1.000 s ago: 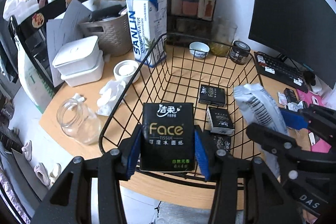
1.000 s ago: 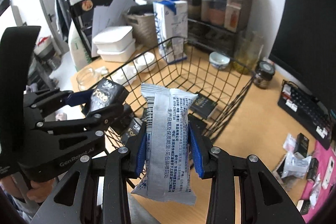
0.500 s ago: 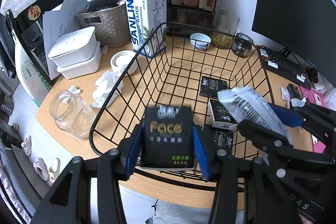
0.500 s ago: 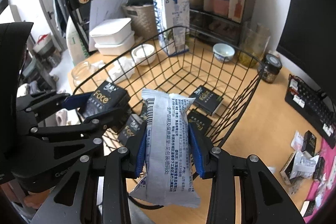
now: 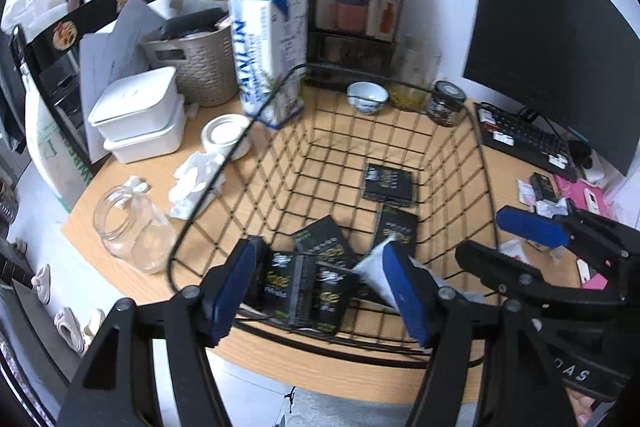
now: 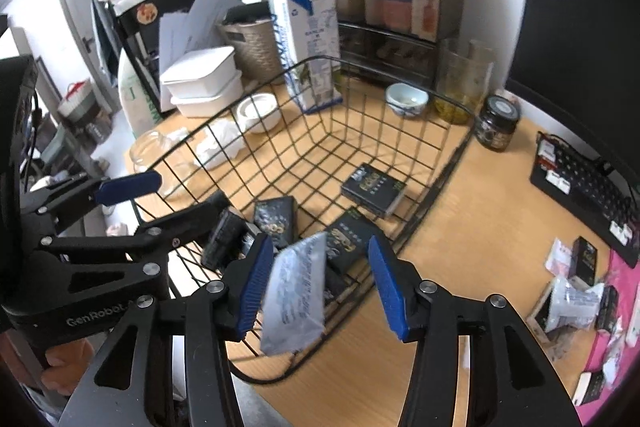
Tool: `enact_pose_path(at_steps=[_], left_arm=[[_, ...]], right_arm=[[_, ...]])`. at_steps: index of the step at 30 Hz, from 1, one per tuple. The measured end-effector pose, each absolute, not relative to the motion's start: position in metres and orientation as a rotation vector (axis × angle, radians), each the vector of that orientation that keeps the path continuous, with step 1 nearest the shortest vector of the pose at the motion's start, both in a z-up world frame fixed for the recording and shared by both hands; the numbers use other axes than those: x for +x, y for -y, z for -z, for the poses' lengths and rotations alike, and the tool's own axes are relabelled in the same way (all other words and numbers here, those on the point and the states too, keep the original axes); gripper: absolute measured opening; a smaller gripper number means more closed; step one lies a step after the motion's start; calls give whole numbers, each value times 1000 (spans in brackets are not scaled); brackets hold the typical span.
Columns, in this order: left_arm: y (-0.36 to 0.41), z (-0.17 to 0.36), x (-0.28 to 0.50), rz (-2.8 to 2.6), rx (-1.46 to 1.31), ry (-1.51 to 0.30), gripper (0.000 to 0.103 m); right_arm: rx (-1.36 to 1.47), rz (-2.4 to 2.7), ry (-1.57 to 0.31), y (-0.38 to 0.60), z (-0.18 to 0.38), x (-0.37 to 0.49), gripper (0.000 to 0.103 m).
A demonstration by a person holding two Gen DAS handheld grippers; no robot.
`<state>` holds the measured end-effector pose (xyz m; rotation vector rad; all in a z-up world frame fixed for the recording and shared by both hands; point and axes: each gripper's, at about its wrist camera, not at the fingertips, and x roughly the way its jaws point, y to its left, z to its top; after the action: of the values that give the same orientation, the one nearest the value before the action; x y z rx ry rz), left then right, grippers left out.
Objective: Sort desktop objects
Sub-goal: 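Open both grippers to drop the pack and wrapper into the basket, then move both grippers back over the pile on the desk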
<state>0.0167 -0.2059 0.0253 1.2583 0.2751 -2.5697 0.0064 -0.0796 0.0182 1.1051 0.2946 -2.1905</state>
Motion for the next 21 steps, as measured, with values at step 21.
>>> enact_pose_path(at_steps=[21], left_arm=[[5,-12,-39,2900,1481,148,73]], right_arm=[[1327,2553,-94,-167,1,-11,52]])
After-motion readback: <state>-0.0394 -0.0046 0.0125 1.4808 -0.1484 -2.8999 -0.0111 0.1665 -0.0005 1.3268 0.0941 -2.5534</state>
